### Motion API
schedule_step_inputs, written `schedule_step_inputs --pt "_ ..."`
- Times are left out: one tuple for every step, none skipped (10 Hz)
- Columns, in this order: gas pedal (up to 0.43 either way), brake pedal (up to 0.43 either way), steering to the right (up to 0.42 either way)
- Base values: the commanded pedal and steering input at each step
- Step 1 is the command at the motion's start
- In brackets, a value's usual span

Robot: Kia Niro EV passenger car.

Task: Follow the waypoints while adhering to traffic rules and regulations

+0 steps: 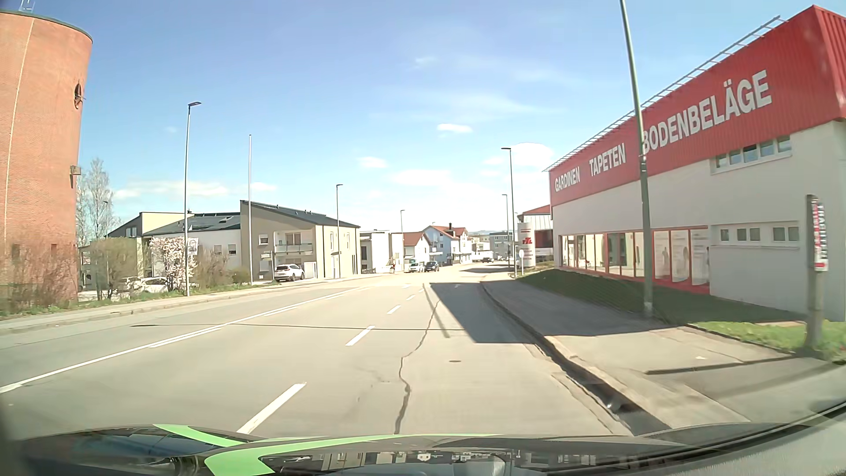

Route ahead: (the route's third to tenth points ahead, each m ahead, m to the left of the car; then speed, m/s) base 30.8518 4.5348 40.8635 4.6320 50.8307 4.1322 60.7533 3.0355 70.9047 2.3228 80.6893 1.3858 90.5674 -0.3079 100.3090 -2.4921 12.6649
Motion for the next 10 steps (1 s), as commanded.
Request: schedule_step_inputs --pt "0.028 0.000 0.005" --pt "0.028 0.000 0.005" --pt "0.028 0.000 0.005" --pt "0.028 0.000 0.005" --pt "0.028 0.000 0.005" --pt "0.028 0.000 0.006" --pt "0.028 0.000 0.005" --pt "0.028 0.000 0.005" --pt "0.028 0.000 0.005" --pt "0.028 0.000 0.005"
